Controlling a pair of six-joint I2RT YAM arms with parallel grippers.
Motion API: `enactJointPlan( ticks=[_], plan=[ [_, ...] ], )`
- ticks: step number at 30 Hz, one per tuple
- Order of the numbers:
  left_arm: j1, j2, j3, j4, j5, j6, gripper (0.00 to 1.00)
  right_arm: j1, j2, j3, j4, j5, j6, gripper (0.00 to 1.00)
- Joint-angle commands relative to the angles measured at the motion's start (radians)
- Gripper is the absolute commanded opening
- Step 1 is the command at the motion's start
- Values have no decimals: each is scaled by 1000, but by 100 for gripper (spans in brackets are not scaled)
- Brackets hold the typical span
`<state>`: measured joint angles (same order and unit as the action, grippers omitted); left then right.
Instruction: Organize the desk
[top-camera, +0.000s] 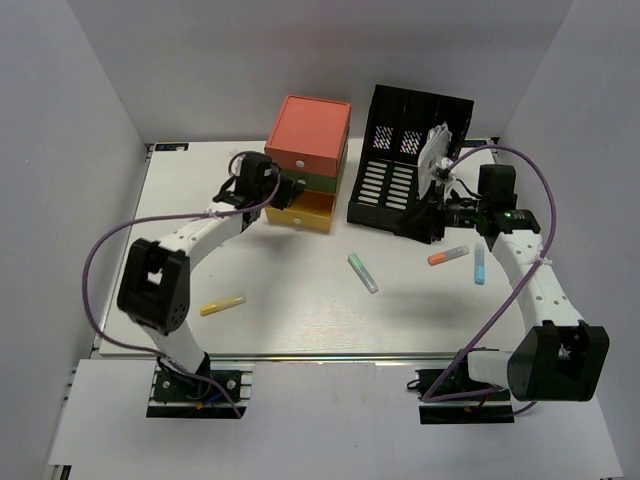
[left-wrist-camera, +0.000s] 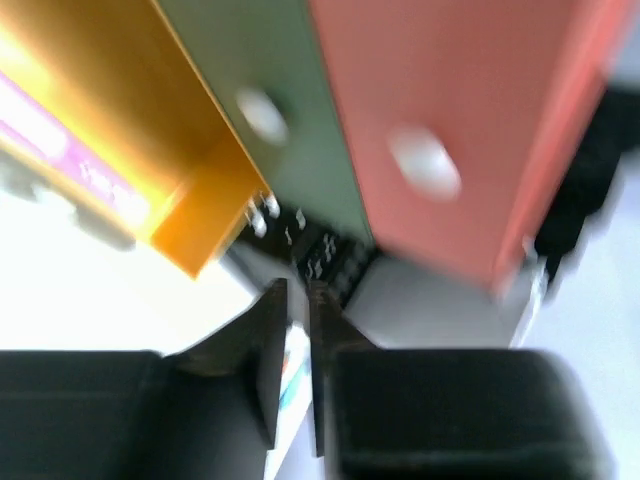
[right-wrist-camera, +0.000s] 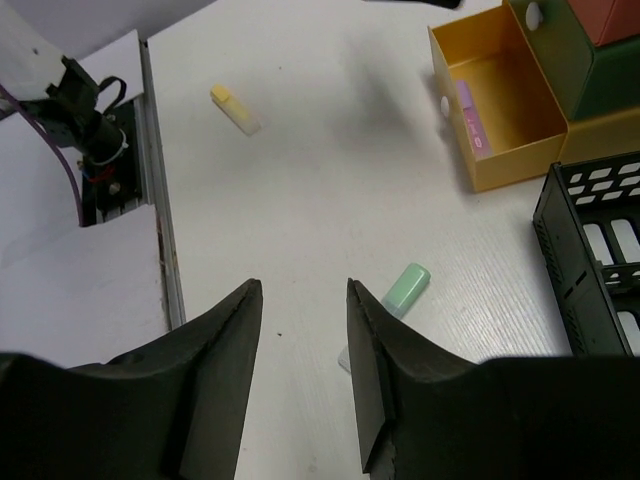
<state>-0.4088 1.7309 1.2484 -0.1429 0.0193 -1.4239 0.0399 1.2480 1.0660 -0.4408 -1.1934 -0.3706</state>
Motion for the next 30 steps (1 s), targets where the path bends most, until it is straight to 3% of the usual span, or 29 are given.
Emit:
enactJointPlan(
  ticks=[1, 4, 5, 6, 7, 8, 9, 11, 13, 19, 25, 30],
  plan=[
    [1, -223, -87, 123, 151, 250, 19, 43, -22, 42, -62, 73, -94, 46],
    [13, -417, -219, 186, 307, 555, 14, 147, -6, 43, -111, 242, -168, 46],
    [13, -465, -240, 171, 338, 739, 14, 172, 10, 42, -148, 362, -212, 46],
    [13, -547, -242, 54, 353, 838, 19, 230, 48, 35, -156, 430, -218, 46],
    [13, -585, -234, -24, 338, 1014, 27, 247, 68, 8, -154, 539, -215, 45],
    [13, -615, -231, -141, 323, 1093, 38, 264, 108, -3, -151, 584, -209, 46],
    [13, -646, -239, -186, 300, 1153, 62, 315, 122, -15, -144, 632, -194, 45],
    [13, -740, -276, -239, 228, 1285, 74, 353, 142, -47, -112, 751, -145, 46],
    [13, -839, -369, -253, 173, 1333, 83, 429, 168, -57, -78, 874, -88, 53],
    [13, -1022, -573, -159, 94, 1343, 86, 526, 280, 2, -75, 1044, 22, 62],
    [13, -1068, -569, -172, 37, 1353, 86, 561, 386, 29, -47, 1077, 183, 66],
    [13, -1064, -564, -175, 41, 1356, 86, 577, 436, 38, -24, 1065, 202, 66]
  ],
)
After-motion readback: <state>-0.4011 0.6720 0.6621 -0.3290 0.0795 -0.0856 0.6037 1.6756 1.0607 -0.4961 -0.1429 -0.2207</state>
